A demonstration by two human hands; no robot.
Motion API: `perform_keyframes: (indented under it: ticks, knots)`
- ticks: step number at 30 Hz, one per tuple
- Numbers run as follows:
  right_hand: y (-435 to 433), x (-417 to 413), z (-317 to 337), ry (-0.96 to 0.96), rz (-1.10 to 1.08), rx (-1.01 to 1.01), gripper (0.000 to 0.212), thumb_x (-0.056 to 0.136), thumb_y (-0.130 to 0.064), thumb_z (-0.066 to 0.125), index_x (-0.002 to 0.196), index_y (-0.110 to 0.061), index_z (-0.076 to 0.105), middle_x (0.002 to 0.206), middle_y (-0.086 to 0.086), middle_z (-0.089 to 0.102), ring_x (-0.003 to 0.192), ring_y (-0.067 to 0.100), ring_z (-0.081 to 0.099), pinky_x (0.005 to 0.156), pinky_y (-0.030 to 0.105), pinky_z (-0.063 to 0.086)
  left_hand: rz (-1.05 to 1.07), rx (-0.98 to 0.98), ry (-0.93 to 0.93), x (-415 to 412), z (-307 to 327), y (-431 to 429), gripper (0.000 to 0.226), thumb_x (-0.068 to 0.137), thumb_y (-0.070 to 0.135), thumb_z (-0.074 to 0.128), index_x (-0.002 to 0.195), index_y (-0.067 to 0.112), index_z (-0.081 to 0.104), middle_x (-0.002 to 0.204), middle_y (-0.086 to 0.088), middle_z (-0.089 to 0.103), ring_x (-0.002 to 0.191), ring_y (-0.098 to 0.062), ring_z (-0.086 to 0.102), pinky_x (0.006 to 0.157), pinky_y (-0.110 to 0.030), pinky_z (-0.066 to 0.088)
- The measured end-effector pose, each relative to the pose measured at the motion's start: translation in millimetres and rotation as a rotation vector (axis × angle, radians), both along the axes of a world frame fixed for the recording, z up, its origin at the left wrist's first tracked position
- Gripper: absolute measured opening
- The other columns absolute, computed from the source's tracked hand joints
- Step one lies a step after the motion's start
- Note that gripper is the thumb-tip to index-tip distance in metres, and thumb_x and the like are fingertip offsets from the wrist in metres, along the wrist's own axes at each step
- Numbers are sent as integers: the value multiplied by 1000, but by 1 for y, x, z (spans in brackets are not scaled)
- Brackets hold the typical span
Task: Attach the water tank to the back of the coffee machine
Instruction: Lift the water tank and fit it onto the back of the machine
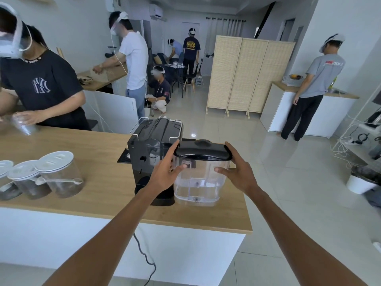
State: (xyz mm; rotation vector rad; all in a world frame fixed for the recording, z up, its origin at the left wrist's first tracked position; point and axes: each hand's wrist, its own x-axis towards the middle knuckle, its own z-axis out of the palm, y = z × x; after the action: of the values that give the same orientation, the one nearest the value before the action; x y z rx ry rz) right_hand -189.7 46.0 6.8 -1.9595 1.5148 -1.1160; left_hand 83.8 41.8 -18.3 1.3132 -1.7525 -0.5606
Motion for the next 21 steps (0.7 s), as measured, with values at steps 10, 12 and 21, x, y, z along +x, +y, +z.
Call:
perform_keyframes:
  ticks: [10, 12, 21]
  knots:
    - [0, 71, 13, -51, 4, -30, 98, 77, -35, 82, 157, -31, 25, 119, -17, 60, 110, 40, 64, 89, 48, 56, 42, -60, 54, 65, 7, 1, 83, 91, 44, 63, 157, 44, 13, 68, -25, 40, 56, -23, 32, 59, -35, 33]
    - [-1, 86, 13, -72, 1, -40, 98, 77, -34, 82, 157, -29, 26, 117, -19, 61, 110, 39, 65, 90, 49, 56, 47, -75, 37, 79, 10, -1, 82, 93, 39, 64, 158, 41, 14, 65, -22, 41, 56, -25, 35, 59, -35, 33]
    - [-12, 147, 6, -98, -36, -11, 93, 82, -32, 79, 158, -26, 25, 130, -5, 68, 116, 18, 65, 99, 35, 53, -3, -96, 82, 132, 2, -17, 89, 80, 72, 57, 155, 49, 16, 90, -5, 51, 69, -16, 40, 64, -41, 46]
